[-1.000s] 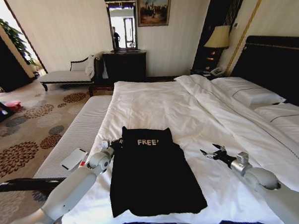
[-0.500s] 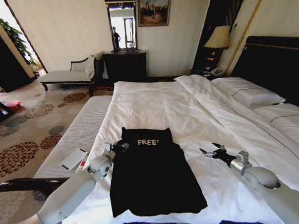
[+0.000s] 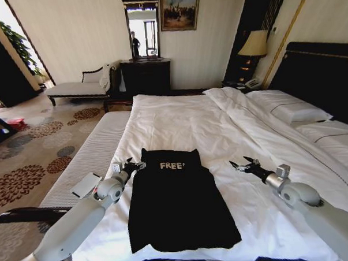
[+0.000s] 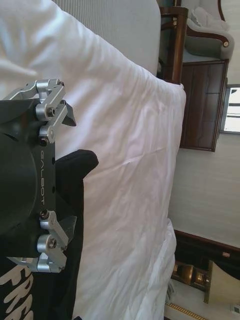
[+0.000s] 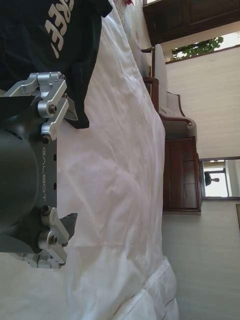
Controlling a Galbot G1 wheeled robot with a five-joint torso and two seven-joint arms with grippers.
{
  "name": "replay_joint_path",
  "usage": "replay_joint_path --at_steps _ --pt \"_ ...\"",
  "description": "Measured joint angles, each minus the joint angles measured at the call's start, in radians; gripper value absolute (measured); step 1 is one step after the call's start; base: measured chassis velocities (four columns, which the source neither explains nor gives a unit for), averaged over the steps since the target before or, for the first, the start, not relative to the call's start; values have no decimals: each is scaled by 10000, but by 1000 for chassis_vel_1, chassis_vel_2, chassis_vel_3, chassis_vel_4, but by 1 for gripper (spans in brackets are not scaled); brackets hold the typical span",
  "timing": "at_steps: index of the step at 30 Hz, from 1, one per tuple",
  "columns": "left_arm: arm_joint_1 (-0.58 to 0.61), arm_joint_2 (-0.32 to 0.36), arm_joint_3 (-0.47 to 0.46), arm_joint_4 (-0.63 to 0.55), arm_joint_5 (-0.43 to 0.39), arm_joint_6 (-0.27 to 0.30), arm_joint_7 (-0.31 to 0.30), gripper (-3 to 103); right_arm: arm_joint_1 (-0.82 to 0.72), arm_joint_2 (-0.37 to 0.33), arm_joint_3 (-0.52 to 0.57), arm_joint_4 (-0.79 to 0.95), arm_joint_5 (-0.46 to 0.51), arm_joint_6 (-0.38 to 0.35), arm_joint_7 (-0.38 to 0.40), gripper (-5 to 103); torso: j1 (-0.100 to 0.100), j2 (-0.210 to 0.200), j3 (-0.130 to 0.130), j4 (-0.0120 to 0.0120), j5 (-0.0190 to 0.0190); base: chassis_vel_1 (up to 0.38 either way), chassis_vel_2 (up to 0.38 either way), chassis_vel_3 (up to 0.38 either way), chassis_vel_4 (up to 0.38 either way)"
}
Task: Fold the clothes on the bed.
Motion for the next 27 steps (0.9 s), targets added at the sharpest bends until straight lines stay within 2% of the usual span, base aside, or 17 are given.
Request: replay_joint_path --at_steps 4,5,6,7,8,10,11,14,15,16,20,27 --pt "-264 -298 31 495 -224 -1 199 100 514 -198 -444 -126 383 -195 -186 100 0 0 0 6 -2 0 0 0 0" --pt "-360 -470 33 702 -345 20 300 100 1138 -309 -1110 -381 674 -367 -326 100 -1 0 0 -3 -3 0 0 0 0" --pt "-405 -579 28 794 -446 70 356 100 1683 -335 -1596 -582 895 -480 -369 100 0 0 0 -3 3 0 0 0 0" --pt "-405 -579 28 794 -446 70 356 100 1683 -335 -1596 -582 895 -480 -369 100 0 0 0 -3 3 0 0 0 0" --pt "-452 -688 14 867 -481 82 408 100 2238 -345 -2163 -771 1135 -586 -389 100 0 1 0 5 -6 0 0 0 0" --pt "-556 -881 15 1051 -511 86 549 100 3491 -199 -3483 -1234 1459 -856 -366 100 0 0 1 5 1 0 0 0 0" --pt "-556 -881 15 1051 -511 86 549 100 3491 -199 -3483 -1234 1459 -856 -366 100 0 0 1 5 1 0 0 0 0" --pt "-695 -1060 35 1396 -498 92 715 100 5217 328 -5040 -1869 1595 -1079 -259 100 1 -3 2 3 0 0 0 0 0" --pt "-764 -1131 45 1509 -492 93 744 100 5820 576 -5551 -2157 1614 -1137 -239 100 1 -2 2 10 0 0 0 0 0" --pt "-764 -1131 45 1509 -492 93 744 100 5820 576 -5551 -2157 1614 -1137 -239 100 1 -2 2 10 0 0 0 0 0" --pt "-961 -1303 106 1833 -502 107 807 100 7130 1279 -6959 -3183 1572 -1223 -306 100 1 -3 3 6 0 0 0 0 0" --pt "-1220 -1367 132 2105 -737 111 895 100 7993 1775 -8128 -4034 1582 -1362 -435 100 1 -2 2 3 1 0 0 0 0"
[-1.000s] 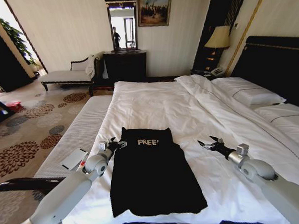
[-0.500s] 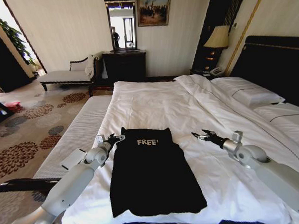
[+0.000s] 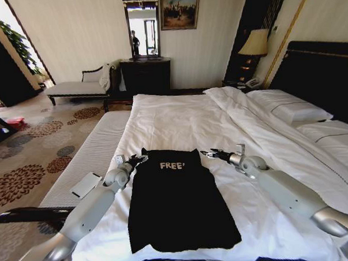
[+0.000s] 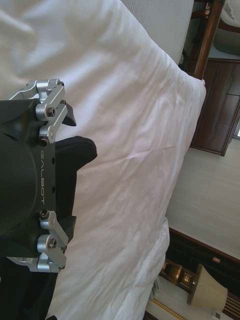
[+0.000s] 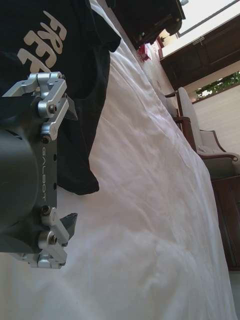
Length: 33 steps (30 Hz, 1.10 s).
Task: Fold the clothes on the bed.
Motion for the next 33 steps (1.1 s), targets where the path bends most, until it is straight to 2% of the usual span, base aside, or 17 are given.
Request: replay_joint_path --at_steps 12,22,33 --pt "-421 -333 170 777 -222 13 156 100 1768 977 -1642 -1842 -32 -43 -369 100 0 2 0 3 -3 0 0 0 0" --pt "-661 -671 305 1420 -319 26 283 100 2276 1422 -2085 -2927 -36 -119 -475 100 -1 2 -1 0 -2 0 0 0 0" --pt "-707 -695 368 1478 -315 27 347 100 2403 2054 -2212 -4076 -346 -115 -684 100 -1 2 -2 3 0 0 0 0 0"
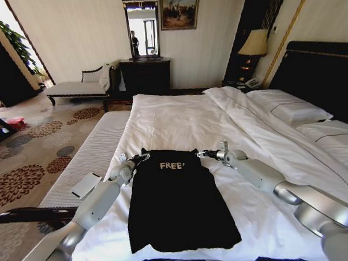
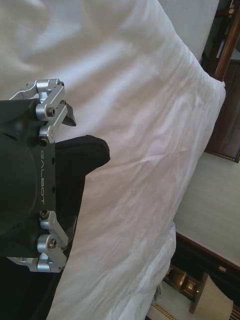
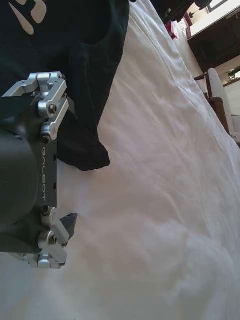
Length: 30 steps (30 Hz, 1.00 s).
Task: Fold the clothes on the bed.
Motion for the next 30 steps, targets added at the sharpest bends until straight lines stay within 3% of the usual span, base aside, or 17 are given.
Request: replay_joint_path --at_steps 2,5,8,10,21,23,26,28,29,30 --pt "29 9 -16 -11 4 0 42 100 0 80 13 -90 -4 -7 -28 103 0 0 0 -2 -1 0 0 0 0" --pt "87 5 -63 10 41 -6 105 100 2 156 16 -171 -3 -36 -58 95 0 0 0 -2 -1 0 0 0 0" --pt "158 -15 -110 17 75 -17 144 100 4 231 29 -274 -11 -43 -135 79 -1 0 0 0 -2 0 0 0 0" --pt "172 -18 -120 15 80 -21 152 100 4 233 30 -275 -14 -43 -175 79 0 0 0 0 -2 0 0 0 0" --pt "137 -97 -136 120 139 -45 209 100 -23 125 18 62 -14 -55 -290 30 0 0 0 0 -1 0 0 0 0" --pt "123 -106 -133 139 157 -49 235 100 -29 115 17 83 -12 -54 -288 30 0 0 0 -1 -1 0 0 0 0" --pt "-25 -181 -90 259 369 -161 404 100 -66 42 14 200 -13 -55 -277 14 0 0 0 -2 -1 0 0 0 0" --pt "-37 -185 -86 260 368 -166 406 100 -71 34 13 208 -13 -55 -277 14 0 0 0 -2 -1 0 0 0 0" --pt "-72 -203 -72 283 367 -176 412 100 -83 13 13 232 -13 -55 -271 4 0 0 0 -1 0 0 0 0 0" --pt "-90 -230 -71 338 349 -184 412 100 -93 -3 13 249 -13 -55 -264 2 -1 0 0 -1 0 0 0 0 0"
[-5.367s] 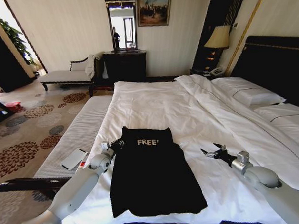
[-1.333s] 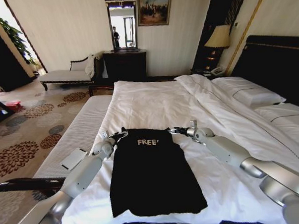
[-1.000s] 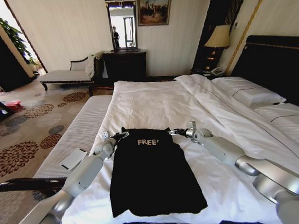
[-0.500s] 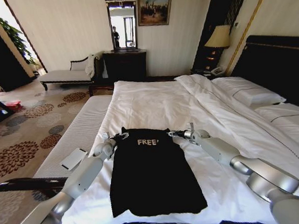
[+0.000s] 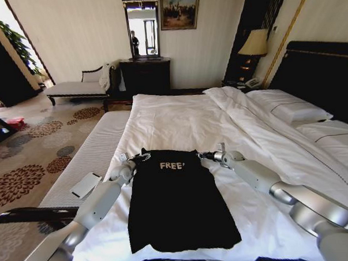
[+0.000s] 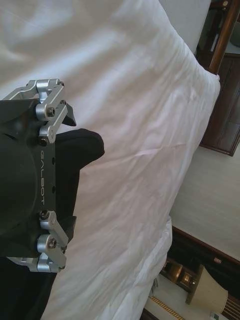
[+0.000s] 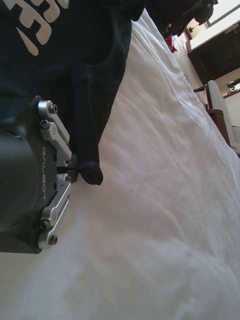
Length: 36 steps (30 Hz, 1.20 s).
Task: Fold the clothes on the bed.
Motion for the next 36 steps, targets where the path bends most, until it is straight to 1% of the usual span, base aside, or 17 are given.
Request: replay_joint_path --at_steps 5,9,14,19,20,23,24,25,26,28,30,31,34,35,36 --pt "-87 -154 -106 453 -291 -20 -52 100 -61 -65 0 139 0 -1 35 1 0 1 0 0 -1 0 0 0 0" --pt "-223 -236 -99 768 -352 -28 -33 100 -110 -105 -1 231 1 -7 56 1 0 0 0 0 -1 0 0 0 0" --pt "-347 -444 -94 987 -430 -107 -47 100 -135 -144 -36 301 -4 -13 75 1 0 0 0 -3 -1 0 0 0 0" --pt "-362 -515 -102 1102 -475 -204 -66 100 -135 -161 -44 347 2 -19 131 1 1 0 0 0 0 0 0 0 0" --pt "-365 -524 -111 1129 -475 -235 -64 101 -135 -172 -47 364 4 -22 136 1 0 1 0 0 -1 0 0 0 0" --pt "-378 -538 -133 1190 -474 -288 -60 97 -153 -186 -48 381 6 -23 140 1 0 1 0 1 -1 0 0 0 0" --pt "-392 -543 -139 1234 -473 -298 -53 97 -167 -186 -50 381 6 -23 141 1 0 0 0 0 -1 0 0 0 0" --pt "-420 -563 -149 1325 -450 -332 -24 87 -177 -186 -50 380 6 -23 142 1 0 0 0 1 0 0 0 0 0" --pt "-450 -590 -157 1407 -434 -356 -9 81 -180 -186 -50 379 6 -23 142 1 0 0 0 0 -1 0 0 0 0" --pt "-461 -601 -160 1436 -431 -363 -3 81 -182 -186 -50 379 6 -22 142 1 0 0 0 0 -1 0 0 0 0" --pt "-529 -701 -183 1637 -412 -424 28 71 -184 -182 -52 362 7 -23 142 1 1 0 0 0 -1 0 0 0 0" --pt "-529 -701 -183 1637 -412 -424 28 71 -184 -182 -52 362 7 -23 142 1 1 0 0 0 -1 0 0 0 0" --pt "-600 -904 -223 1962 -249 -622 108 55 -173 -175 -79 344 11 -23 143 1 1 0 0 0 -1 0 0 0 0" --pt "-600 -904 -223 1962 -249 -622 108 55 -173 -175 -79 344 11 -23 143 1 1 0 0 0 -1 0 0 0 0" --pt "-607 -941 -223 2031 -213 -676 173 49 -164 -174 -87 344 14 -23 145 1 0 0 0 -2 -1 0 0 0 0"
